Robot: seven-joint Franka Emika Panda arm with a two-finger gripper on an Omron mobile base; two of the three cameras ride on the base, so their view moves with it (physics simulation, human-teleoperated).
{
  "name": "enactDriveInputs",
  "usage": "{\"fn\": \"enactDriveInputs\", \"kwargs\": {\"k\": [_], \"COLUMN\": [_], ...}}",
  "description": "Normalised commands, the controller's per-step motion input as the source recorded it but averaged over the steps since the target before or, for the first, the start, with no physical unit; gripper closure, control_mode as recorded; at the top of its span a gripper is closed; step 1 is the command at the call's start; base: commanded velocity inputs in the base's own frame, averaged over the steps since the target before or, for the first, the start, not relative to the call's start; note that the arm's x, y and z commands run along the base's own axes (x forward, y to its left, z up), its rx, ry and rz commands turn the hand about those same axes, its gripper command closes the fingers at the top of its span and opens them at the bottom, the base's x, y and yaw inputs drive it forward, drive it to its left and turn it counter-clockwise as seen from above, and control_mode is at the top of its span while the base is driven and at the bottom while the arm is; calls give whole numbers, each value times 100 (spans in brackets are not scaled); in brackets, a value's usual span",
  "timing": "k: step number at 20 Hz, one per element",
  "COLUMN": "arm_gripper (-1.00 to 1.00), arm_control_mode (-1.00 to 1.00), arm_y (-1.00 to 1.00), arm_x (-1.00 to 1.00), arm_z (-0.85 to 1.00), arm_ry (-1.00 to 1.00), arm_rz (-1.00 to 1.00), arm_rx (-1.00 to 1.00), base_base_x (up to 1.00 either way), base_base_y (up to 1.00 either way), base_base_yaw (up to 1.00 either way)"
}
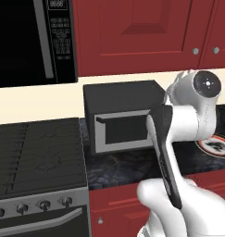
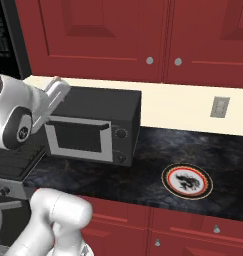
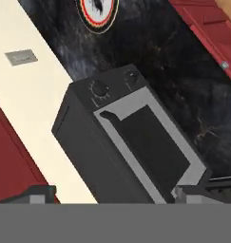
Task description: Pick up the bagel from the plate, place it on the toaster oven rack, close the door, and set the timer.
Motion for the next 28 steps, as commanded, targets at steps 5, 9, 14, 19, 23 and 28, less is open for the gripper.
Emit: {"fn": "enactDriveInputs", "kwargs": {"k": [5,9,14,19,23,28], "arm_gripper": [-100,-100,-100,-100,-100,-100], "arm_control_mode": [-100,-100,-100,-100,-100,-100], "arm_y": [-36,0,-6,-39,-41,-19], "arm_x": [-35,0,0,2,22,32], "arm_z": [-48,-93,-100,-84,-33,-10], "arm_ry": [88,34,9,-1,8,19], "arm_rz": [-15,44,70,69,66,40], "arm_rx": [-8,-27,-28,-7,-3,-20], "base_base_x": [0,0,0,0,0,0], "base_base_y": [0,0,0,0,0,0], "base_base_yaw": [0,0,0,0,0,0]}}
